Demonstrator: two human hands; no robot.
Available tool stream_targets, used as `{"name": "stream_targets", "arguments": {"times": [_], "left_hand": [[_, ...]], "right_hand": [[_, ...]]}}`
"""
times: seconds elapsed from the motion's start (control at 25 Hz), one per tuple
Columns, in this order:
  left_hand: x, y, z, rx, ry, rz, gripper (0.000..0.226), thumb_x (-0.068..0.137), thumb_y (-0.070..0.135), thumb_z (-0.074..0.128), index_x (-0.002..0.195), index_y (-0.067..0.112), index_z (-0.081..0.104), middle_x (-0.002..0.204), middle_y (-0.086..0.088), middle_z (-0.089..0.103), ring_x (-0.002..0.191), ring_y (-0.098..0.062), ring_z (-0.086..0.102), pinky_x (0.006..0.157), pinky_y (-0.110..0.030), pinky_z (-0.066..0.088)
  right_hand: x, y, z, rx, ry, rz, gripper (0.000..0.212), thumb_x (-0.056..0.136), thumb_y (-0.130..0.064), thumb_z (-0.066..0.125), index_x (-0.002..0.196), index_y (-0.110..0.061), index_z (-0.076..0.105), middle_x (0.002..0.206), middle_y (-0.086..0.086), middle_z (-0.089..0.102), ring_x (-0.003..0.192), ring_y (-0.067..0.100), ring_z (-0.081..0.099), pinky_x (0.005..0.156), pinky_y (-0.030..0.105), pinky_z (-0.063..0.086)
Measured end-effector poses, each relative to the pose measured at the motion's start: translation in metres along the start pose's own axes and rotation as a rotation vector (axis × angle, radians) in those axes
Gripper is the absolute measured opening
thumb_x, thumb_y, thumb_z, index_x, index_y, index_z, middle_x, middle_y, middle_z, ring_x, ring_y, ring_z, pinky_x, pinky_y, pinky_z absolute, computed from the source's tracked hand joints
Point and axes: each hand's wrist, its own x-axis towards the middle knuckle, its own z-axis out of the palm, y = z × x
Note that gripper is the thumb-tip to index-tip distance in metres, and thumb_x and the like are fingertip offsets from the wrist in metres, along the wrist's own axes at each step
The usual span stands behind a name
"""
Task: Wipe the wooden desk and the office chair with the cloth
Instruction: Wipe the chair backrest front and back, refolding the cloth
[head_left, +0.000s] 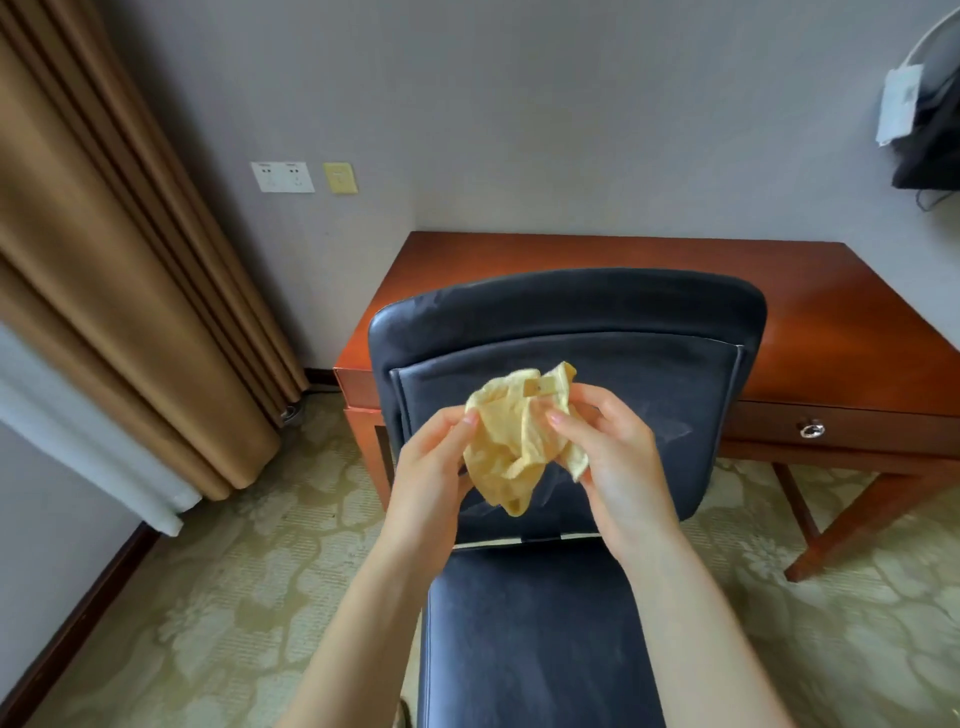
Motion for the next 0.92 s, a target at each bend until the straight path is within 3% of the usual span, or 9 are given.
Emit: {"name": "stream_targets", "arguments": {"times": [0.12, 0.28, 0.36, 0.44, 0.52, 0.64, 0.72, 0.8, 0.92], "left_hand": [[-0.006, 0.013, -0.002, -0.036, 0.043, 0.013, 0.024, 0.099, 0.026, 0.045, 0.104, 0.009, 0.061, 0.088, -0.004, 0.069, 0.080, -0.017, 0.065, 0.065, -0.031, 0.054], [-0.003, 0.040, -0.010, -0.269, -0.011, 0.044, 0.022, 0.101, 0.028, 0.039, 0.110, 0.017, 0.057, 0.104, -0.005, 0.069, 0.092, -0.022, 0.067, 0.079, -0.041, 0.056], [0.000, 0.051, -0.011, -0.371, -0.043, 0.075, 0.025, 0.101, 0.030, 0.036, 0.113, 0.019, 0.055, 0.105, -0.006, 0.068, 0.095, -0.024, 0.067, 0.083, -0.046, 0.055], [0.002, 0.055, -0.009, -0.428, -0.061, 0.089, 0.034, 0.102, 0.032, 0.032, 0.126, 0.016, 0.050, 0.113, -0.010, 0.066, 0.101, -0.028, 0.065, 0.085, -0.049, 0.054], [0.003, 0.054, -0.006, -0.467, -0.103, 0.053, 0.046, 0.100, 0.037, 0.031, 0.138, 0.014, 0.042, 0.128, -0.015, 0.059, 0.114, -0.033, 0.059, 0.088, -0.049, 0.052], [0.005, 0.052, -0.004, -0.483, -0.170, -0.015, 0.061, 0.089, 0.043, 0.040, 0.142, 0.013, 0.039, 0.137, -0.020, 0.050, 0.124, -0.037, 0.051, 0.097, -0.053, 0.046], [0.006, 0.049, -0.002, -0.499, -0.190, -0.058, 0.062, 0.088, 0.044, 0.042, 0.141, 0.012, 0.041, 0.138, -0.020, 0.049, 0.125, -0.037, 0.050, 0.102, -0.055, 0.040], [0.004, 0.047, 0.000, -0.492, -0.206, -0.111, 0.059, 0.090, 0.045, 0.040, 0.138, 0.011, 0.046, 0.133, -0.018, 0.054, 0.119, -0.034, 0.055, 0.098, -0.050, 0.046], [0.001, 0.043, -0.004, -0.376, -0.212, -0.095, 0.053, 0.094, 0.042, 0.041, 0.137, 0.010, 0.045, 0.130, -0.019, 0.056, 0.117, -0.035, 0.057, 0.092, -0.052, 0.050]], "right_hand": [[-0.013, 0.004, -0.016, -0.011, -0.030, -0.016, 0.013, 0.083, -0.015, 0.069, 0.094, -0.022, 0.071, 0.095, 0.001, 0.072, 0.094, 0.018, 0.068, 0.082, 0.033, 0.051], [-0.018, 0.021, -0.029, 0.022, 0.052, 0.052, 0.011, 0.082, -0.012, 0.070, 0.092, -0.017, 0.071, 0.095, 0.006, 0.072, 0.091, 0.020, 0.069, 0.080, 0.032, 0.054], [-0.019, 0.031, -0.033, -0.075, 0.066, 0.144, 0.009, 0.085, -0.010, 0.066, 0.092, -0.014, 0.066, 0.095, 0.010, 0.071, 0.088, 0.021, 0.069, 0.079, 0.037, 0.056], [-0.021, 0.039, -0.033, -0.228, -0.033, 0.265, 0.013, 0.085, -0.020, 0.068, 0.092, -0.013, 0.061, 0.091, 0.011, 0.071, 0.087, 0.023, 0.068, 0.087, 0.044, 0.054], [-0.024, 0.045, -0.029, -0.394, -0.111, 0.297, 0.022, 0.083, -0.033, 0.069, 0.091, -0.016, 0.060, 0.090, 0.005, 0.071, 0.089, 0.020, 0.067, 0.087, 0.040, 0.053], [-0.028, 0.039, -0.020, -0.481, -0.008, 0.081, 0.022, 0.080, -0.043, 0.068, 0.098, -0.035, 0.058, 0.102, -0.016, 0.064, 0.098, 0.001, 0.059, 0.076, 0.020, 0.047], [-0.029, 0.030, -0.016, -0.422, -0.106, -0.035, 0.037, 0.078, -0.047, 0.069, 0.111, -0.047, 0.051, 0.112, -0.026, 0.057, 0.106, -0.008, 0.053, 0.078, 0.013, 0.044], [-0.031, 0.027, -0.010, -0.384, -0.257, -0.042, 0.047, 0.078, -0.048, 0.069, 0.117, -0.054, 0.045, 0.113, -0.034, 0.056, 0.105, -0.015, 0.052, 0.075, 0.004, 0.045], [-0.032, 0.036, -0.007, -0.422, -0.149, -0.087, 0.017, 0.086, -0.035, 0.066, 0.099, -0.043, 0.060, 0.091, -0.019, 0.067, 0.086, -0.002, 0.062, 0.064, 0.009, 0.046]]}}
